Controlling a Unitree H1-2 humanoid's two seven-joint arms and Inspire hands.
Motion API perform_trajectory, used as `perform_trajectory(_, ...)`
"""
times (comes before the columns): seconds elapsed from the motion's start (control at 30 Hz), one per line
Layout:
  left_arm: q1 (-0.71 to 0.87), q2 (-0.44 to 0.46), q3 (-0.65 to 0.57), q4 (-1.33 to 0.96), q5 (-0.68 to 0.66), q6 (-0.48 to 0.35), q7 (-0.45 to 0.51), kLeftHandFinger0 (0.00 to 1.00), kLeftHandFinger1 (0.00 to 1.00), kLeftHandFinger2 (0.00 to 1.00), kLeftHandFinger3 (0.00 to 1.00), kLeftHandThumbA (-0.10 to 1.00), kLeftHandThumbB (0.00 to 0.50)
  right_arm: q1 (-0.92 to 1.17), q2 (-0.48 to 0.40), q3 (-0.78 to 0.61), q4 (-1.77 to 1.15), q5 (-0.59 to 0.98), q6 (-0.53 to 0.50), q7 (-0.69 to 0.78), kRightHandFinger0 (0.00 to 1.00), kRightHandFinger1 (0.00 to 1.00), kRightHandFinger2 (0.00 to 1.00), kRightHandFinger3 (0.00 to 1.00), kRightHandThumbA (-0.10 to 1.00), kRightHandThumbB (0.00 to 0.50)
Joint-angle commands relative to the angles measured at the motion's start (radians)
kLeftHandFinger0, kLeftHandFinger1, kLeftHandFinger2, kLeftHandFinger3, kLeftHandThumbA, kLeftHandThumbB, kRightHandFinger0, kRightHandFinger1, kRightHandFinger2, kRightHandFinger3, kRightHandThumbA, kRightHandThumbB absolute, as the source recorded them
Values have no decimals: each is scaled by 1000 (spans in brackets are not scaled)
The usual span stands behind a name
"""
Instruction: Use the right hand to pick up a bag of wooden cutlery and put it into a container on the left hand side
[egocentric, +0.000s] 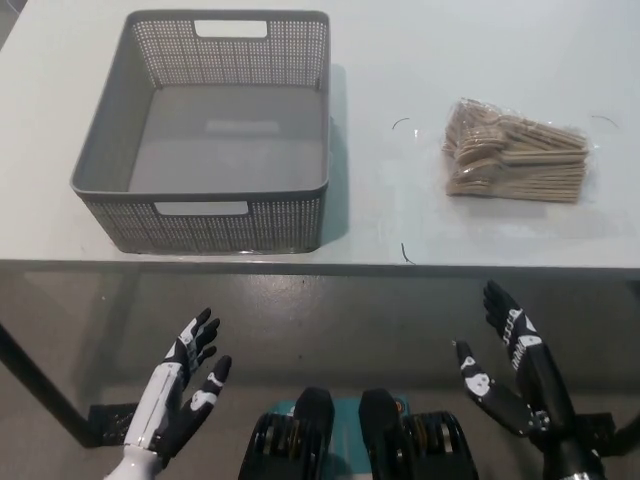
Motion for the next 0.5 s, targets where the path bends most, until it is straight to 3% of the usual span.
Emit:
perform_trajectory(0.0,10,-4,-9,-38,-5,-69,-9,1000,1000,1000,1000,937,39,-4,-25,-11,-124,-86,-19,-17,1000,1000,1000,1000,674,297)
perform_trajectory(0.1,12,-6,-10,-43,-7,-69,-9,1000,1000,1000,1000,1000,67,-32,-65,-22,-177,-154,-33,-19,1000,1000,1000,1000,732,332)
perform_trajectory(0.17,13,-3,-9,-44,-8,-70,-14,1000,1000,1000,1000,964,65,-70,-100,-34,-221,-191,25,-6,1000,1000,1000,1000,821,461)
perform_trajectory(0.2,12,0,-8,-40,-7,-76,-15,1000,1000,1000,1000,914,67,-86,-116,-38,-231,-198,43,4,1000,1000,1000,1000,846,498)
perform_trajectory(0.4,17,1,-9,-30,-4,-86,-18,1000,1000,1000,1000,816,69,-224,-242,-66,-299,-281,229,67,1000,1000,1000,1000,876,500)
perform_trajectory(0.47,19,2,-8,-29,-1,-89,-16,1000,1000,1000,1000,814,73,-281,-288,-72,-299,-289,272,95,1000,1000,1000,1000,825,500)
